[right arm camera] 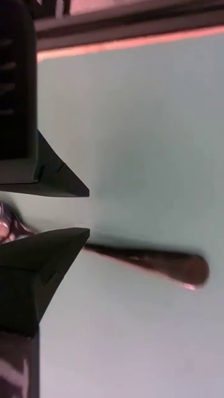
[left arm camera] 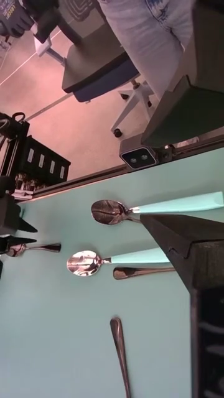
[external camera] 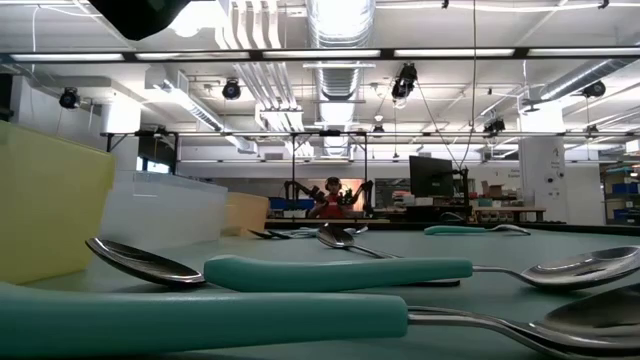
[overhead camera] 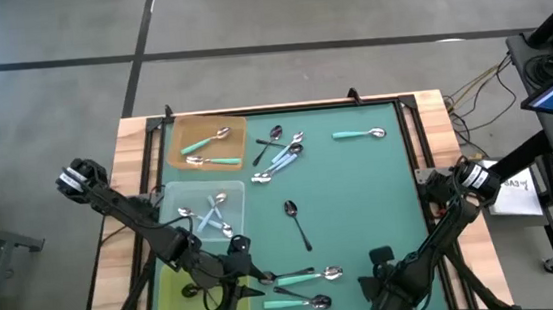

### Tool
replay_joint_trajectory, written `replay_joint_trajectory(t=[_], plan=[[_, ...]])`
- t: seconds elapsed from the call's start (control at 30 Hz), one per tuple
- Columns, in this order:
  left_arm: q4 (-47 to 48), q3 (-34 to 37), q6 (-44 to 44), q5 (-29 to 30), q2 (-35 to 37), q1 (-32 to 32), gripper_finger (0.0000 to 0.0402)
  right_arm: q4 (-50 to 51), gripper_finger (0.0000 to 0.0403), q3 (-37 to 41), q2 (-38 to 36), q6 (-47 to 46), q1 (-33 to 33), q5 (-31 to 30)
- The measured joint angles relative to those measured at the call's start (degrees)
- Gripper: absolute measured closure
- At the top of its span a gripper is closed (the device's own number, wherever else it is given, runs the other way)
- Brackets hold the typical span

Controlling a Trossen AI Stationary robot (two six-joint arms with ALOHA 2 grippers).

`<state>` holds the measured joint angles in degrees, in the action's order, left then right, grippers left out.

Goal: Sort silverware by color (type)
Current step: Put the black spoon into the yellow bin

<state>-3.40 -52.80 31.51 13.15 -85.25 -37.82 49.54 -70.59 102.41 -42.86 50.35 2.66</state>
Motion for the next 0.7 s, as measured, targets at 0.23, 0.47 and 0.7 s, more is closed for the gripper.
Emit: replay_joint_trajectory(t=[0.23,0.47,0.7], plan=[[-0.3,0.0,-0.7,0.0,0.0,0.1,0.0233,1.4,0.0321,0.2,-0.1,-0.3,0.0,-4.3],[-0.3,0.0,-0.8,0.0,0.0,0.1,0.0233,1.2,0.0321,1.5,-0.1,-0.1,0.0,-4.3],[-0.4,0.0,-0.8,0.0,0.0,0.1,0.0233,0.6,0.0321,4.2,-0.1,-0.2,0.0,-4.2]])
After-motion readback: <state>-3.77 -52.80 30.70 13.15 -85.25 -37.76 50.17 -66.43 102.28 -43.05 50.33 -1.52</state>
